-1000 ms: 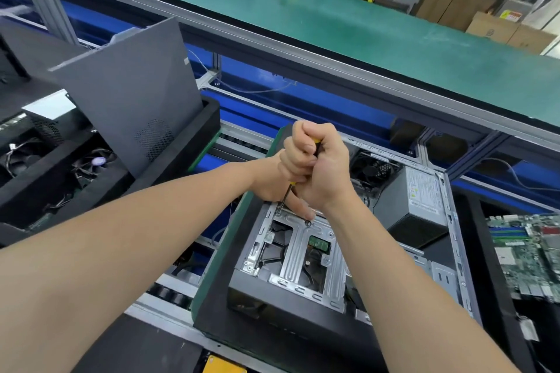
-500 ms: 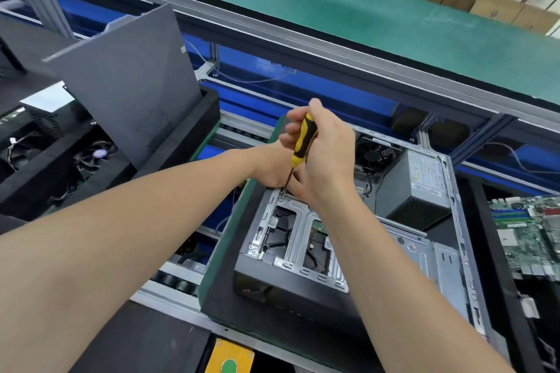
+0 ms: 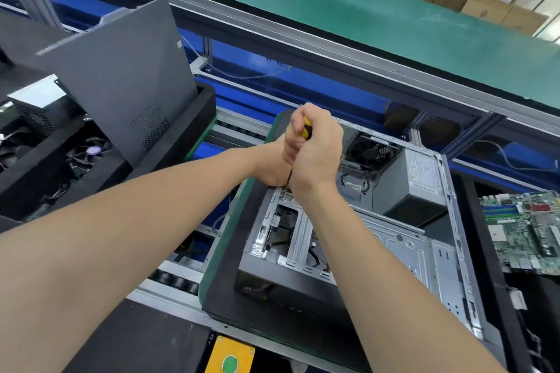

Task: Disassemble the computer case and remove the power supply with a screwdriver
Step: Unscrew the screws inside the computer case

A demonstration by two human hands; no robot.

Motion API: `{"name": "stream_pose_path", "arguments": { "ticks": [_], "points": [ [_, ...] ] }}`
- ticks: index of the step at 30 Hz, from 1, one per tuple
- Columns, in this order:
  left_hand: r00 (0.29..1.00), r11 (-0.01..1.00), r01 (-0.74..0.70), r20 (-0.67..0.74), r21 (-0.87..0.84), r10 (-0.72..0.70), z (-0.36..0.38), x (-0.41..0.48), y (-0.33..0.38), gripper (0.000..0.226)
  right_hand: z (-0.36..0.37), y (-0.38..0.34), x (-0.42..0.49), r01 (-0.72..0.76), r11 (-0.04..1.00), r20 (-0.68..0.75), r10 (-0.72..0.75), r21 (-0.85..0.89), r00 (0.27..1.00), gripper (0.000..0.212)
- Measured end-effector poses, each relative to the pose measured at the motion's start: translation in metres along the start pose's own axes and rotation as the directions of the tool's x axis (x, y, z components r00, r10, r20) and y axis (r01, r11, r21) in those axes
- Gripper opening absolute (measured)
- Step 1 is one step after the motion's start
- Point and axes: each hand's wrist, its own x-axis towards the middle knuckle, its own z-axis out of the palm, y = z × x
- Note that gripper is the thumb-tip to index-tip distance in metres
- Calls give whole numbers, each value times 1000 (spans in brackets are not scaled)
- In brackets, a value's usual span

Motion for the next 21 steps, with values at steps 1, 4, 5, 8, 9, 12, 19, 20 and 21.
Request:
{"name": "stream_pose_path", "arguments": {
  "ticks": [1, 4, 5, 8, 9, 12, 19, 20, 21],
  "points": [
    [1000, 1000, 0, -8, -1, 0, 0, -1, 0, 48, -2, 0, 0, -2, 1000, 33, 2, 10, 999, 26],
    [999, 1000, -17, -39, -7, 17, 1, 0, 0, 50, -9, 0, 5, -27, 999, 119, 23, 35, 993, 25],
    [999, 1000, -15, -39, -9, 15, 2, 0, -1, 50, -11, -1, 6, -49, 998, 150, 43, 41, 988, 25],
    [1000, 998, 22, -1, -64, -22, 1, 2, -3, 49, -18, -3, 13, -158, 984, 286, 128, 86, 950, 25],
    [999, 994, 33, 8, -99, -32, 1, 2, -3, 48, -21, -3, 16, -201, 974, 345, 154, 106, 926, 25],
    [998, 981, 52, 53, -188, -43, -1, 0, 3, 43, -30, -3, 28, -300, 946, 547, 189, 121, 816, 28],
    [995, 968, 86, 70, -236, -72, -6, -3, 14, 42, -31, -5, 39, -396, 909, 750, 171, 129, 638, 30],
    [995, 969, 94, 61, -228, -82, -6, -2, 16, 40, -33, -5, 38, -382, 913, 730, 163, 143, 664, 29],
    [996, 971, 91, 46, -222, -83, -7, -3, 19, 41, -35, -6, 36, -353, 923, 702, 151, 151, 696, 27]
  ]
}}
